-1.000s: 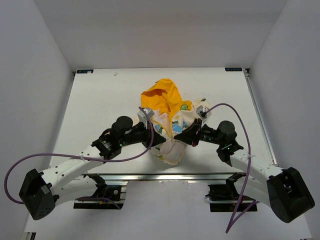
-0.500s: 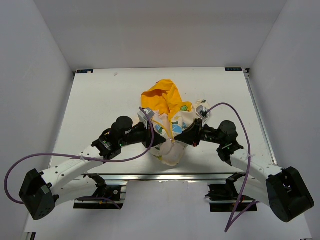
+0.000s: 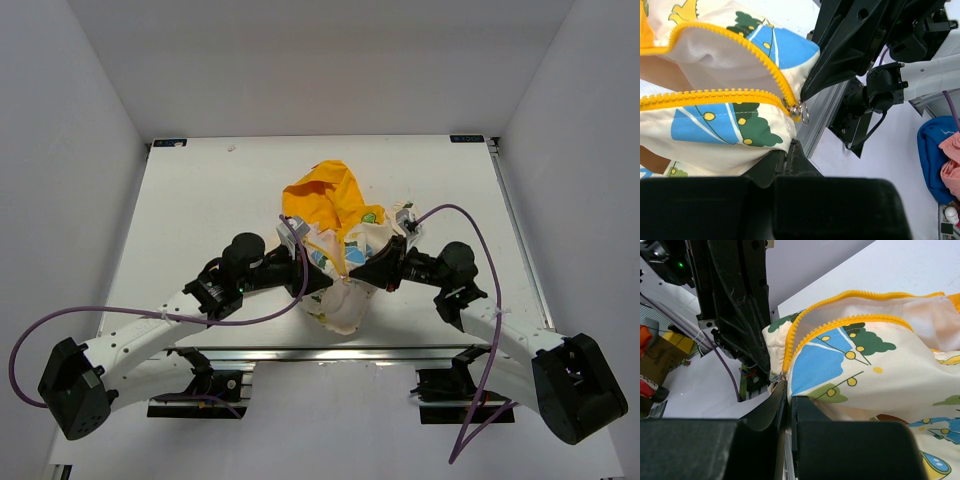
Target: Zip up the jacket
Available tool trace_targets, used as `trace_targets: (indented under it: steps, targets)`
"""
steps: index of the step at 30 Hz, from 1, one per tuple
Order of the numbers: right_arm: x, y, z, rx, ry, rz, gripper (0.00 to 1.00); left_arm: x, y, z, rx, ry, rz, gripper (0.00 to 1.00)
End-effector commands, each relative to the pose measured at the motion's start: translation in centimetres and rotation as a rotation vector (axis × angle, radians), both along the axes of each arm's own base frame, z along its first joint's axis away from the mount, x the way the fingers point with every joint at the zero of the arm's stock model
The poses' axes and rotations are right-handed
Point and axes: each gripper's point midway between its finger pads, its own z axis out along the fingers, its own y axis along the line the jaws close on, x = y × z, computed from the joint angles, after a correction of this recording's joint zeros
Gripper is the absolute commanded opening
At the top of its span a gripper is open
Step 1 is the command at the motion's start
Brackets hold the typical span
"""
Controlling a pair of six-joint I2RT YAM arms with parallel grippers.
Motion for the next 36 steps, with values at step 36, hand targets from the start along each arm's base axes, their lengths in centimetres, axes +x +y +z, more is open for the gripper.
trace_targets:
  steps: [36]
  targets:
    - [-0.1,-0.4,2.0,0.078,-0.040,0.011,0.00,-1.6,-0.4,1.3,-0.079,-0.015,-0.079,0.00]
